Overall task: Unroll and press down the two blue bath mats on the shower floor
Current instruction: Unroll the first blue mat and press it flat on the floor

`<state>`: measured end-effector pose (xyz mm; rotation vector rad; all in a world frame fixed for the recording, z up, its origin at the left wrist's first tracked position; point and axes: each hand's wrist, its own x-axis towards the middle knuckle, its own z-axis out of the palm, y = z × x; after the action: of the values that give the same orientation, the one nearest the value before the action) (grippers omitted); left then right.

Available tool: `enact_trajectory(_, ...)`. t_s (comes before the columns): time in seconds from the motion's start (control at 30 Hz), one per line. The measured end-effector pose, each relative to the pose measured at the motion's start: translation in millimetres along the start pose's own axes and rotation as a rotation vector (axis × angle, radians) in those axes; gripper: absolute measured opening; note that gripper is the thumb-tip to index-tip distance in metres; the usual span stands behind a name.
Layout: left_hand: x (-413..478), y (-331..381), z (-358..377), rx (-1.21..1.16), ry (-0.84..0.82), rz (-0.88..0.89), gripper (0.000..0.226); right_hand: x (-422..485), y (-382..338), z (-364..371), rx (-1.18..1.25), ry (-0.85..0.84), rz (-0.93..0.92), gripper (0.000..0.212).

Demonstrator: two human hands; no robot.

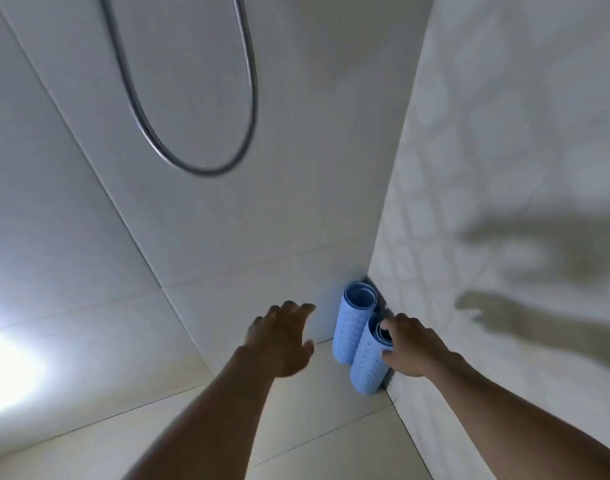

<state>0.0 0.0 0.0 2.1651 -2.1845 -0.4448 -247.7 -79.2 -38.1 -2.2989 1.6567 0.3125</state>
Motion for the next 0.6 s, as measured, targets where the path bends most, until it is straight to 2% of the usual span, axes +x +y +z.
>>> enact_trajectory(0.1, 38, -7, 103, 0.006, -0.018, 0.048, 0.068, 50, 22, 88, -0.048, 0.071, 0.008, 0.054)
enact_trajectory(0.27, 110, -19, 253, 0.01, 0.076, 0.151, 0.071, 133, 59, 203, -0.119, 0.268, 0.075, 0.067)
enact_trajectory(0.3, 121, -21, 276, 0.004, 0.096, 0.161, 0.072, 144, 64, 215, -0.131, 0.358, 0.083, 0.064)
enact_trajectory(0.37, 134, -22, 315, -0.014, 0.118, 0.178, 0.074, 160, 72, 233, -0.137, 0.538, 0.047, 0.043)
enact_trajectory(0.43, 132, -23, 344, -0.04, 0.134, 0.194, 0.077, 166, 77, 244, -0.132, 0.636, 0.011, 0.031)
enact_trajectory(0.53, 113, -25, 357, -0.042, 0.091, 0.203, 0.082, 150, 74, 252, -0.153, 0.63, -0.018, 0.03)
enact_trajectory(0.6, 100, -32, 350, -0.02, 0.097, 0.193, 0.086, 133, 65, 251, -0.165, 0.514, -0.052, 0.032)
